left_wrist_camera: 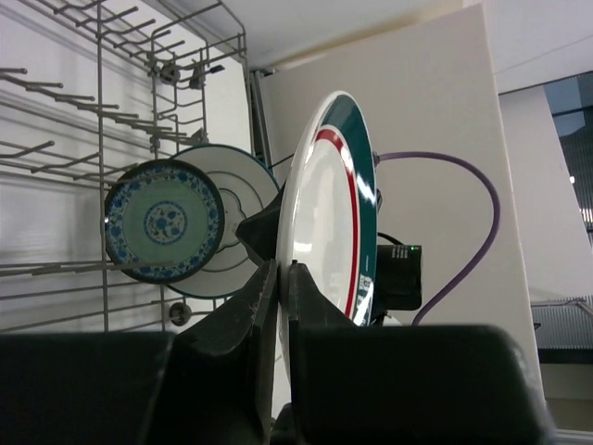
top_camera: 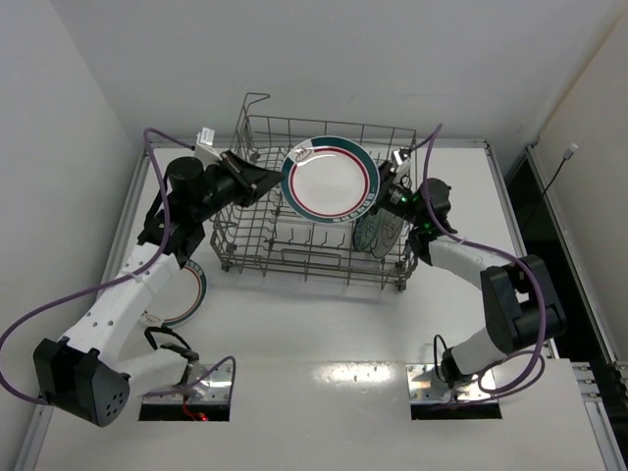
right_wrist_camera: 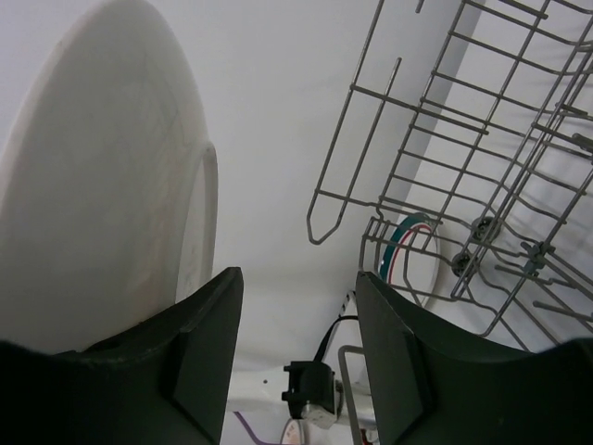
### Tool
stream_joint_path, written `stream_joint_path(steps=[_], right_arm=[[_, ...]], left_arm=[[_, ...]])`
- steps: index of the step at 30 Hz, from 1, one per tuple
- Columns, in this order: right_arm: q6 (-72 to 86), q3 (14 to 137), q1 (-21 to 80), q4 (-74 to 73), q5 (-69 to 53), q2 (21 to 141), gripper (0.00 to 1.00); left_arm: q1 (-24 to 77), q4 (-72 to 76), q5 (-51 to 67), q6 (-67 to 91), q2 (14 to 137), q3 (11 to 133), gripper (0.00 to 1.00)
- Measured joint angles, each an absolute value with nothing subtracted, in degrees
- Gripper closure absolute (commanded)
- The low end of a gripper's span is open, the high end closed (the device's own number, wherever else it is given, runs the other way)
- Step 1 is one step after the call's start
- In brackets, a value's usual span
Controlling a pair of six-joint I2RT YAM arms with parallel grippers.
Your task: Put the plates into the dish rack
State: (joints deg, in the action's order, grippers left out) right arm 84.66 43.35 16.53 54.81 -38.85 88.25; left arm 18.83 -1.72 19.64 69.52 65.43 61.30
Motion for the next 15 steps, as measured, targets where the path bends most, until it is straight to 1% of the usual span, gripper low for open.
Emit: stream_joint_path(steps=[4, 8, 15], right_arm=[[84.7, 43.4, 16.5, 54.8, -38.7, 87.9, 0.51], [84.6, 42.3, 16.0, 53.8, -38.1, 86.7, 0.45], [84.2, 37.6, 9.9, 52.2, -38.1, 83.2, 0.44]], left_arm=[[18.8, -1.7, 19.1, 69.5, 64.7, 61.3, 1.00], [18.7, -2.3, 19.0, 69.3, 64.7, 61.3, 1.00], [16.9, -5.1, 17.9, 67.7, 64.9, 64.5, 1.00]])
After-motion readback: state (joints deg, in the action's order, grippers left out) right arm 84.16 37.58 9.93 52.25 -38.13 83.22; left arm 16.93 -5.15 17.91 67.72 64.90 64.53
